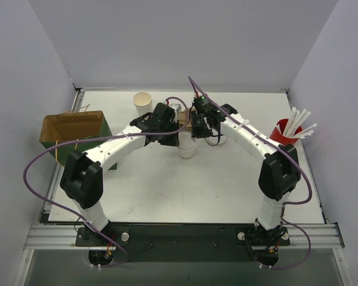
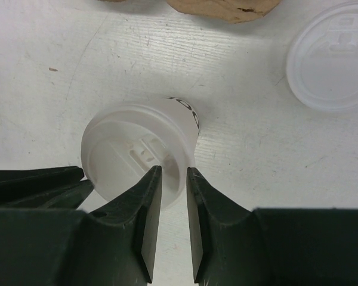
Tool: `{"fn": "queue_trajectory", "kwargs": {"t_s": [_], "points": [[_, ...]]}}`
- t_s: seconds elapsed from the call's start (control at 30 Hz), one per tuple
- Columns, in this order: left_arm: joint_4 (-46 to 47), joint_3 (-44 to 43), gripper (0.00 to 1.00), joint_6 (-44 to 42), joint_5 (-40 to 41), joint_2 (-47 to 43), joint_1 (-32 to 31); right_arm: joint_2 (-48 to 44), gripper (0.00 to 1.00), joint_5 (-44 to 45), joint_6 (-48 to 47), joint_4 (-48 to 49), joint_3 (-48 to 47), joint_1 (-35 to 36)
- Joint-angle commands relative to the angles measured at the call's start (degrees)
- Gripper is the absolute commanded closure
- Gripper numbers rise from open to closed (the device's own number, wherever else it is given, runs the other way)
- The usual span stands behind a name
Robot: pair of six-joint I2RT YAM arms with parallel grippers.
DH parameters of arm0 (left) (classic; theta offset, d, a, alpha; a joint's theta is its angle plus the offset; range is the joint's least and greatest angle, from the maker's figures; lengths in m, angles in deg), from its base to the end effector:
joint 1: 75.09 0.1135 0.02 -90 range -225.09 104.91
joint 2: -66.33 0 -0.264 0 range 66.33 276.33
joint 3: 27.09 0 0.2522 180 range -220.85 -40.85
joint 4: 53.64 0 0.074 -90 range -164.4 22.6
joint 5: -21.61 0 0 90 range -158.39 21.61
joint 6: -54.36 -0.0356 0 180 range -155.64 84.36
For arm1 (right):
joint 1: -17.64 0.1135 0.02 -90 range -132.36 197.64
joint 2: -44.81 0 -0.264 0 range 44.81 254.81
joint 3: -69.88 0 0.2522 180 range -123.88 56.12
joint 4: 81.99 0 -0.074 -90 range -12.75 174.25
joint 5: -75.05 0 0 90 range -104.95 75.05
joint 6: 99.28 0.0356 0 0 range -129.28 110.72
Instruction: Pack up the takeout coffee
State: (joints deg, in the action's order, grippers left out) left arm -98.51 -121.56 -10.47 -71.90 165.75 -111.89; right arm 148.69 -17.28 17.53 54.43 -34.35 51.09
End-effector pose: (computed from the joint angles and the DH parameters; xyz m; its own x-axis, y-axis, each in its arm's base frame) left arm 0.3071 -0.2325 0.2685 -0.8214 0.0844 -0.5640 0.3096 0.8966 -0.3167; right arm 0.3458 0.2302 0.2963 -0.7696 0.0317 -0.6377 -0.2559 0.8998 0.3535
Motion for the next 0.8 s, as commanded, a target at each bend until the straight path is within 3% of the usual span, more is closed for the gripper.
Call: {"fn": "queue_trajectory", "kwargs": {"t_s": [0.0, 0.47, 0.77], "points": [[-0.61, -3.4, 0.74, -0.73, -0.53, 0.87, -0.12, 3.87, 0.81, -1.45, 1.14, 0.38, 1.18, -0.14], [-0.7, -5.34, 0.74, -0.21, -1.06, -0.71, 0.67, 0.89, 0.8, -0.84, 0.79, 0.21, 0.92, -0.05], [-0.96, -11.21, 0.63, -2.31, -1.15, 1.3, 3.66, -1.57, 0.69, 0.04, 1.14, -1.02, -1.63, -0.05]]}}
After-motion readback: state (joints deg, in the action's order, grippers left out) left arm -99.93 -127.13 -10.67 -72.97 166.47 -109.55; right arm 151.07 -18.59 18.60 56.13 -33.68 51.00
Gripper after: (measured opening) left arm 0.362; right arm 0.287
